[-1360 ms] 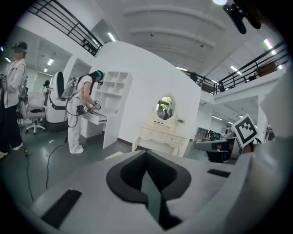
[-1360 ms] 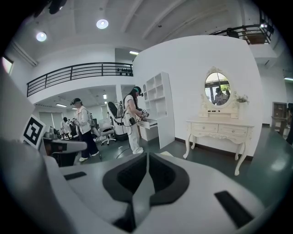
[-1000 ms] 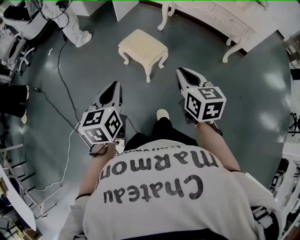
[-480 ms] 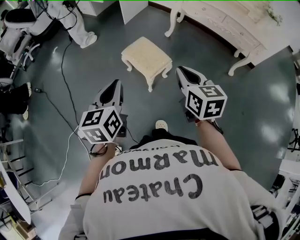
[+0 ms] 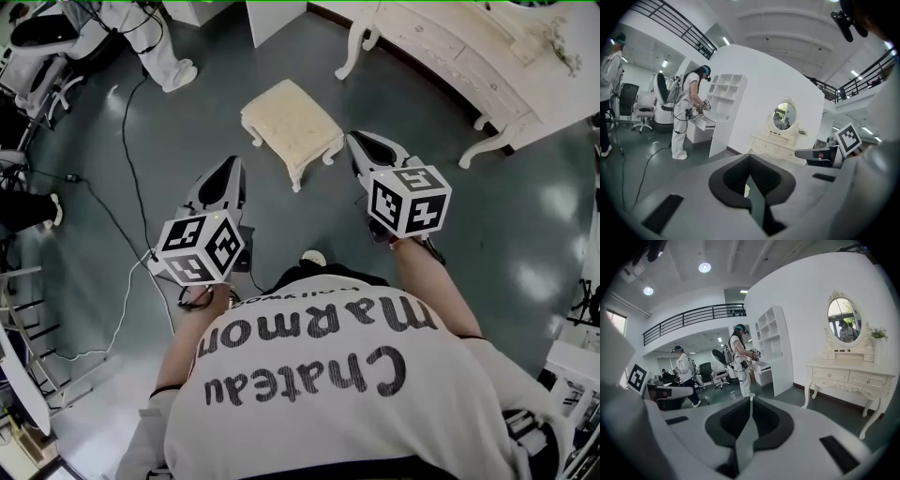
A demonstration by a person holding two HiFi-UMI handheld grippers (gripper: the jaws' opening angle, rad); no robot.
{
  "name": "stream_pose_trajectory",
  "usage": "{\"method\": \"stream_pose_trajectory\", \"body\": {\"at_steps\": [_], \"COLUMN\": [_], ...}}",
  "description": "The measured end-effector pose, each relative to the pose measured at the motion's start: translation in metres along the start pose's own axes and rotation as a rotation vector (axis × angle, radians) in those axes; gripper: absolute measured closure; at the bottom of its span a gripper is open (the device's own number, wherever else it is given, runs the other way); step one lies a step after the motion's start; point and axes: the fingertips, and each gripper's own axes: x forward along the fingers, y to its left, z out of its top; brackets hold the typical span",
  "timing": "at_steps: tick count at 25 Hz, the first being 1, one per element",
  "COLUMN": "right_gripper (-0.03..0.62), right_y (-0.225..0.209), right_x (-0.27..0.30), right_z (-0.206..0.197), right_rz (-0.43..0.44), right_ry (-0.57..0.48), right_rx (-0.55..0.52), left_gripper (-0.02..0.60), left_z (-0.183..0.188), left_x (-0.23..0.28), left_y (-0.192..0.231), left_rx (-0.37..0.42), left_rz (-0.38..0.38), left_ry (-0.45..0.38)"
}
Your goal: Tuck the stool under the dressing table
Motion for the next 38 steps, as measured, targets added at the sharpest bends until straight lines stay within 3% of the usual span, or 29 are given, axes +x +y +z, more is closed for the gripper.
{"method": "stream_pose_trajectory", "body": {"at_steps": [8,14,21,27,31,38], "right_gripper": [0.56,0.56,0.56,0.56,0.56,0.56], "right_y": [-0.027,-0.046,-0.053,-0.073,-0.078,-0.097], "right_x": [0.022,0.032,0.054,0.087,0.116,0.155], "right_z": [0.005,-0.003,-0.017,0.0,0.023,0.057], "right_rz": [0.031,0.037,0.009,-0.059,-0.103,-0.211], "right_ry": [0.015,0.032,0.075,0.07,0.056,0.007], "right_rx": [0.003,0.046,0.077,0.097,0.123,0.186], "left_gripper": [0.559,0.56,0.56,0.56,0.56,0.56], "left_z": [0.003,-0.009,-0.015,0.003,0.033,0.082], "left_x": [0.032,0.05,0.067,0.124,0.161,0.222], "left_y": [-0.006,-0.012,0.011,0.026,0.038,0.07], "left_rx": [-0.008,-0.018,-0.043,-0.006,0.072,0.113], "left_rz": [0.01,0.007,0.003,-0.085,-0.164,-0.261], "left_ry": [-0.008,0.032,0.044,0.067,0.083,0.086]}}
